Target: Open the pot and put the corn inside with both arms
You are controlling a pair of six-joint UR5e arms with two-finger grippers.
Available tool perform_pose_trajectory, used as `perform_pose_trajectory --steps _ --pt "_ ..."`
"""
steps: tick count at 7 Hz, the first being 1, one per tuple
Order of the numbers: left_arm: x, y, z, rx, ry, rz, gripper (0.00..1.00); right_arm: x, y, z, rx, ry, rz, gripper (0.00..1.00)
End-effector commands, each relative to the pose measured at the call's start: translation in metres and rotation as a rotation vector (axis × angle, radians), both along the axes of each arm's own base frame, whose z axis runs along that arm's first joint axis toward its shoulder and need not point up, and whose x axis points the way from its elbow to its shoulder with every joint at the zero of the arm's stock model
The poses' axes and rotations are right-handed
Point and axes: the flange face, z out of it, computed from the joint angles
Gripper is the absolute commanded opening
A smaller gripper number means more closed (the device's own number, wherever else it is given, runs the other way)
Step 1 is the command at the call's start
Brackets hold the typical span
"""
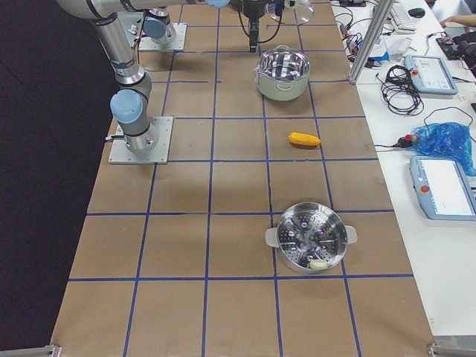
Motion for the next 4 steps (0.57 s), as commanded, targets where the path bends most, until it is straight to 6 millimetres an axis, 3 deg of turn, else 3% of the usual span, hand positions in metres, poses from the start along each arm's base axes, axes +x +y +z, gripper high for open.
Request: perform_pose_trajectory --steps 1,2,4 --pt "0.041 0.008 -0.080 0.007 -0.004 -0.015 0.04 0.000 0.000 0.000 0.001 0.000 0.000 1.00" --pt "0.042 0.014 -0.108 -0.014 -0.007 -0.013 0.04 0.000 0.001 0.000 0.000 0.000 0.000 1.00" --pt "0.044 0.009 -0.140 -0.026 -0.007 -0.024 0.04 0.003 0.001 -0.001 0.001 0.000 0.006 1.00"
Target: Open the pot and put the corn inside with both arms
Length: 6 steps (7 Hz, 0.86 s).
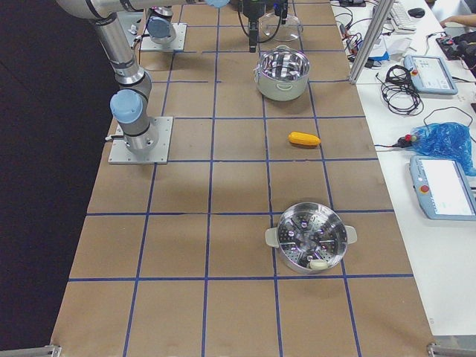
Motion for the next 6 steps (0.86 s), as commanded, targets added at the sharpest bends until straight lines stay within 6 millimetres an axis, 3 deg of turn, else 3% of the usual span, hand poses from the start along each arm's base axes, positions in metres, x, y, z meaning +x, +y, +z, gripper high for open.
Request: perform_pose_trajectory --steps 1,2,3,5,6 --pt "0.002 -0.002 -0.023 -0.015 0.000 -0.003 0.15 0.008 0.002 -0.002 0.003 0.002 0.016 1.00" --pt "0.002 -0.003 -0.028 -0.011 0.004 -0.003 0.47 0.009 0.003 -0.003 0.005 0.002 0.017 1.00" --pt "0.002 -0.004 -0.027 -0.013 0.004 0.000 0.99 0.009 0.003 -0.003 0.005 0.002 0.017 1.00" --pt "0.002 -0.002 0.007 -0.053 -0.011 0.007 1.00 0.009 0.003 -0.003 0.005 0.002 0.017 1.00" --pt "-0.002 0.011 0.044 -0.042 -0.013 0.009 1.00 0.009 0.003 -0.003 0.005 0.002 0.019 1.00"
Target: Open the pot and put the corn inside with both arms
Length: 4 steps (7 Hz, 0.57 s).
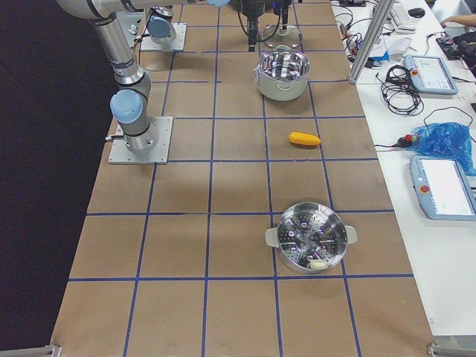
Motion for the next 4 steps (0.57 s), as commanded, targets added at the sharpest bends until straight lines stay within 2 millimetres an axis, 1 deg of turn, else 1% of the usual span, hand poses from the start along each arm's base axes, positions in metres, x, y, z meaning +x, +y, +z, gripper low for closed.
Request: perform_pose_trajectory --steps 1,2,3,4 --pt "-0.014 0.034 0.081 0.037 -0.002 -0.006 1.00 0.000 0.000 0.000 0.000 0.000 0.000 1.00" --pt "-0.023 0.062 0.124 0.053 -0.033 -0.015 1.00 0.000 0.000 0.000 0.000 0.000 0.001 1.00" --pt "-0.038 0.095 0.167 0.065 -0.047 -0.031 1.00 0.000 0.000 0.000 0.000 0.000 0.001 1.00" --pt "-0.065 0.131 0.202 0.076 -0.042 -0.068 1.00 0.000 0.000 0.000 0.000 0.000 0.001 1.00"
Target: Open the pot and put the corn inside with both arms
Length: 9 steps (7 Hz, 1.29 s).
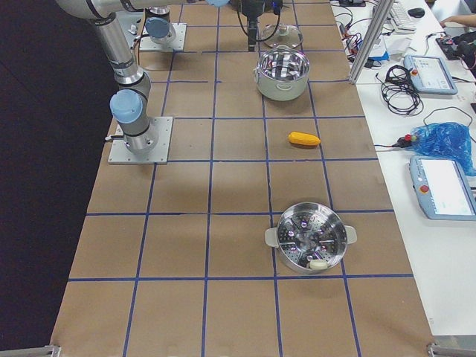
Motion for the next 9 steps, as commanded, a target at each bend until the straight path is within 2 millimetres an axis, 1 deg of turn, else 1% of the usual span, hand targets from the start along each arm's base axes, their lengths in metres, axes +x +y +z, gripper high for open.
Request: perform_pose_trajectory --steps 1,2,3,4,5,6,7,8,9 --pt "-0.053 0.057 0.053 0.024 -0.001 -0.080 1.00 0.000 0.000 0.001 -0.001 0.000 -0.001 1.00" --pt "-0.074 0.066 0.060 0.009 -0.004 -0.120 1.00 0.000 -0.001 0.002 -0.006 0.000 -0.010 1.00" --pt "-0.076 0.065 0.057 0.011 0.011 -0.123 1.00 0.000 -0.003 0.000 -0.002 0.001 -0.017 1.00" --pt "-0.074 0.072 0.070 -0.016 -0.012 -0.121 1.00 -0.001 -0.004 -0.002 0.002 0.006 -0.018 1.00" --pt "-0.073 0.075 0.067 -0.007 0.005 -0.118 1.00 -0.009 -0.009 -0.003 0.002 0.007 -0.035 1.00" --pt "-0.074 0.071 0.070 -0.015 0.005 -0.116 1.00 -0.020 -0.014 -0.002 -0.005 0.007 -0.057 1.00" --pt "-0.074 0.071 0.070 -0.016 0.006 -0.117 1.00 -0.043 -0.020 -0.004 -0.003 0.006 -0.092 1.00" --pt "-0.074 0.070 0.071 -0.021 0.008 -0.115 1.00 -0.074 -0.035 -0.010 0.010 0.000 -0.140 1.00" --pt "-0.073 0.070 0.071 -0.023 0.008 -0.115 1.00 -0.098 -0.049 -0.021 0.027 -0.002 -0.141 1.00"
